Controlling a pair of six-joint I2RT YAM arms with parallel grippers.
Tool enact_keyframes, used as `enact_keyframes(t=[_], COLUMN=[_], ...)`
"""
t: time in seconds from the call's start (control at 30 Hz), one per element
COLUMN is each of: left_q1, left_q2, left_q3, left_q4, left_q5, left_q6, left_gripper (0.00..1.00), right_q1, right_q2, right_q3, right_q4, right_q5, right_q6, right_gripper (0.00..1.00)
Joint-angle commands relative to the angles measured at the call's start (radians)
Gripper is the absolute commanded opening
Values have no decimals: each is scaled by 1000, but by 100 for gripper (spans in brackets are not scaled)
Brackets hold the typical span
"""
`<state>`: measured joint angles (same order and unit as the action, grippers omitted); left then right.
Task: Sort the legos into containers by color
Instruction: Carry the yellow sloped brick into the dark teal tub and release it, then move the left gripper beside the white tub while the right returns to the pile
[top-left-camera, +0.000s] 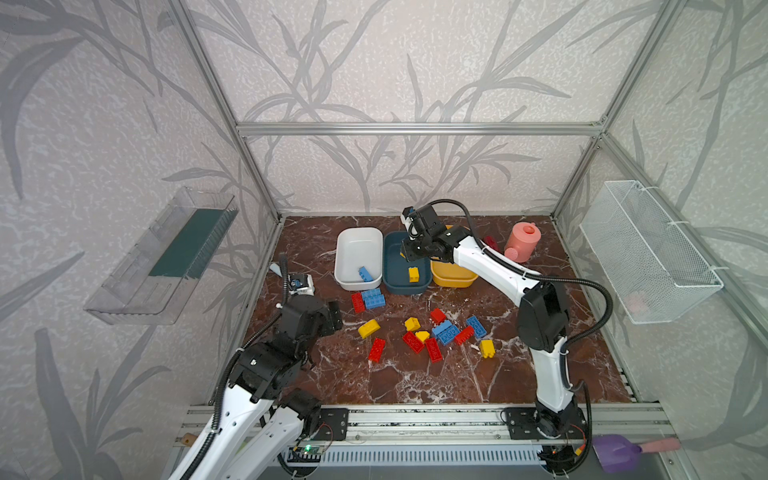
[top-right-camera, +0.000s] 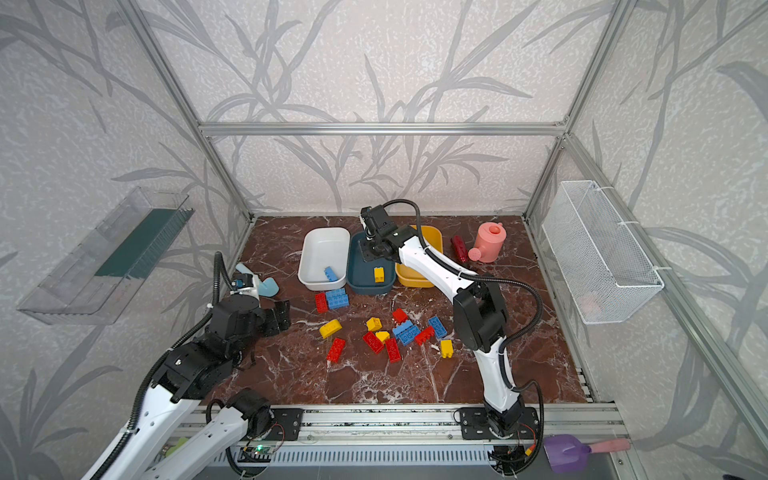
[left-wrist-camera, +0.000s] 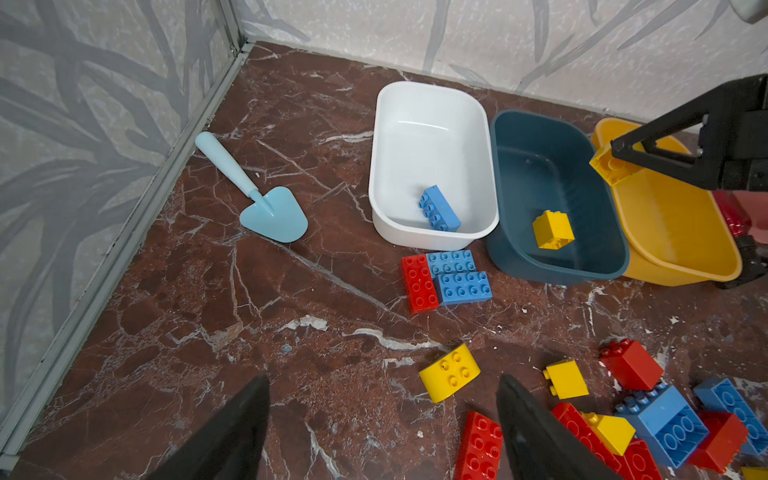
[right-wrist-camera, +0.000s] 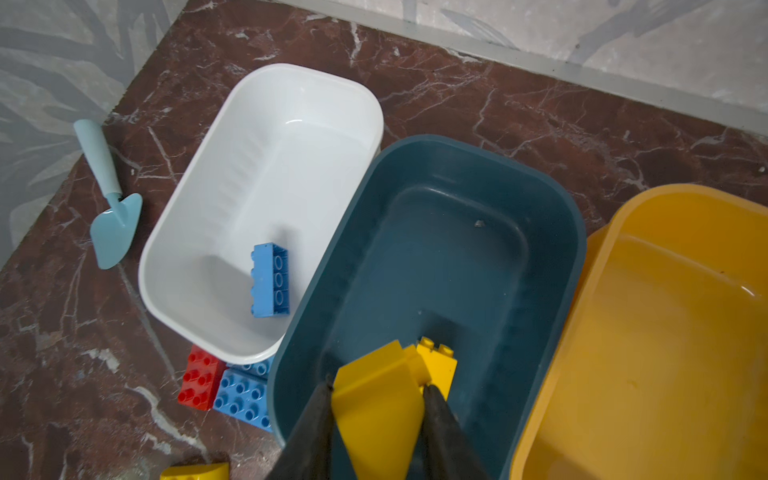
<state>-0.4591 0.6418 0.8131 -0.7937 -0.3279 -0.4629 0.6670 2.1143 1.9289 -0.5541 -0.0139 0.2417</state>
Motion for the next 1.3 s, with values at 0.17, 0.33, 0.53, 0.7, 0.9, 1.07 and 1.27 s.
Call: enact_keyframes(t=[0.17,0.33,0.53,0.7,0.9,1.07,1.27], left_q1=[1,1,0,0,0,-11,-39], left_q2=[45,52,88,201,399,555,735], left_q3=[6,7,32,103,192,222,231], left_q4=[-19,-22,-30,-30,-4,40,127], left_q5=[-5,0,-51,-29,78,107,125], left_q6=[12,11,-18,-13,-51,-67,-133], left_gripper=[85,85,84,84,84,83,86], right_q1=[-20,-22,-22,-23,-21,-3,21], right_q2=[110,120,56,-116,-441,-723,-978], right_q3=[75,99,58,-120,-502,-894,-1254], right_q4=[4,-4,17,110,271,450,564], right_q5=[-47,-47,-42,-30,-33,-33,-15], right_q6=[-2,1,-7,-1,30,82,171], right_gripper=[28,44,67,68,71,81,85])
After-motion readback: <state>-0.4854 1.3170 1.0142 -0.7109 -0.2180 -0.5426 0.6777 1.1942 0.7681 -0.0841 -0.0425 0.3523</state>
